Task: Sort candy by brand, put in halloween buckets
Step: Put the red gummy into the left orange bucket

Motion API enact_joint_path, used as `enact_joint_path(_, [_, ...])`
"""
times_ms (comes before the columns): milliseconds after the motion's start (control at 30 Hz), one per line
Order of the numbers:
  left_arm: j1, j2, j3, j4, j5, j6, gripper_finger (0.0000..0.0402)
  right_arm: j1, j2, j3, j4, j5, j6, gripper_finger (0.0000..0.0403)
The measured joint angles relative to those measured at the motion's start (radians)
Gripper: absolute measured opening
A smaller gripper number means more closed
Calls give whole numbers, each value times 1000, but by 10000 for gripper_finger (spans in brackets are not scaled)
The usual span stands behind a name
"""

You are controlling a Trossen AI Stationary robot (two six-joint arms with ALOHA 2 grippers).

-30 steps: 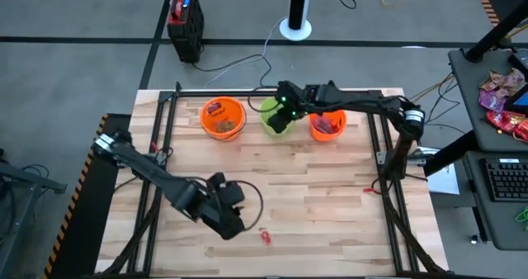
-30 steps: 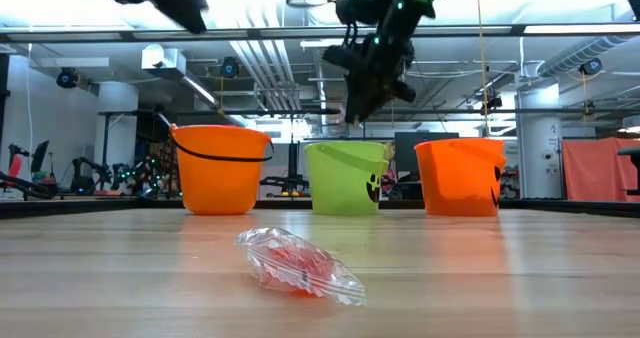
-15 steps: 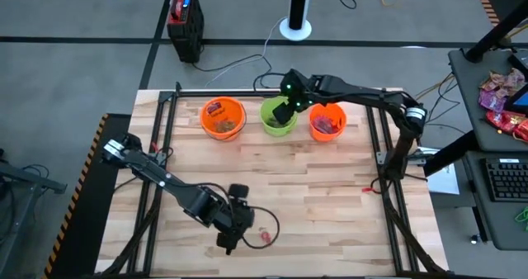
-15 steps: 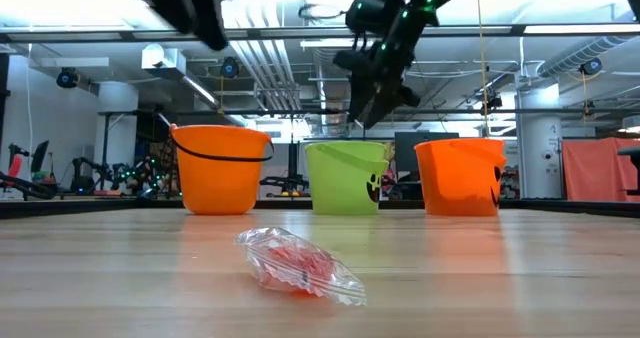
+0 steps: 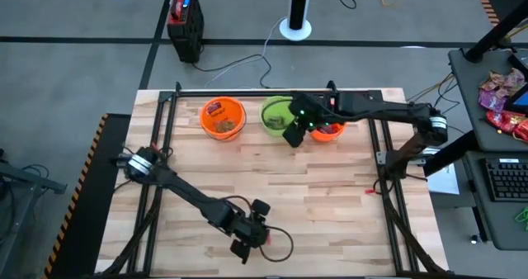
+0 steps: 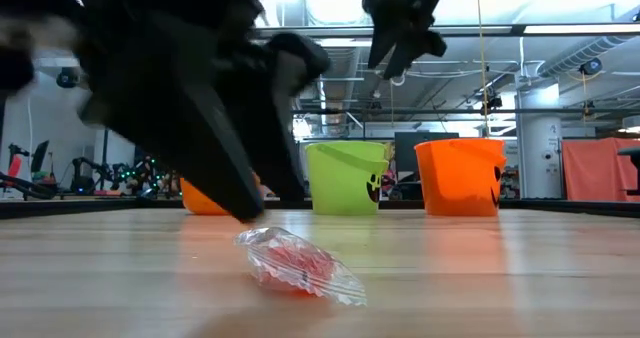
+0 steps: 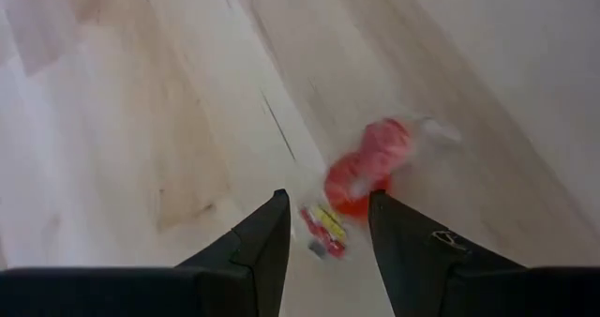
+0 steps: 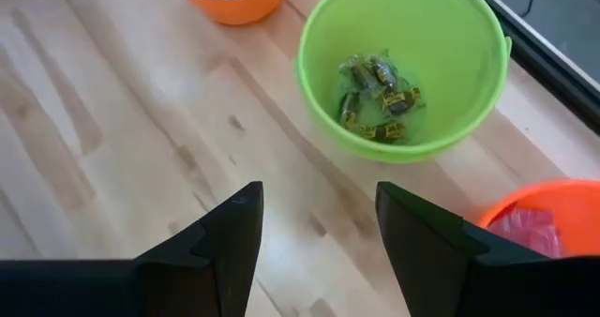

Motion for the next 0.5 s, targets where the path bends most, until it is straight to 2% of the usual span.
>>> enact_joint_path(100, [9,35,1,16,14,-1,130,30,-24,-1,-9,13,22,201])
enact_joint_path(233, [17,58,2,25,100,-16,130,51,-41,-1,-24,24,37,201])
enact_joint_path(300, [16,65,2,27,108,-31,124,57,-47,-2,-26,38,43,201])
enact_joint_path(400, [16,67,2,27,112,-55,97,58,-53,-2,-30,38,43,201])
enact_joint_path(500, [16,63,2,24,113,-82,48,57,-53,-2,-41,38,43,201])
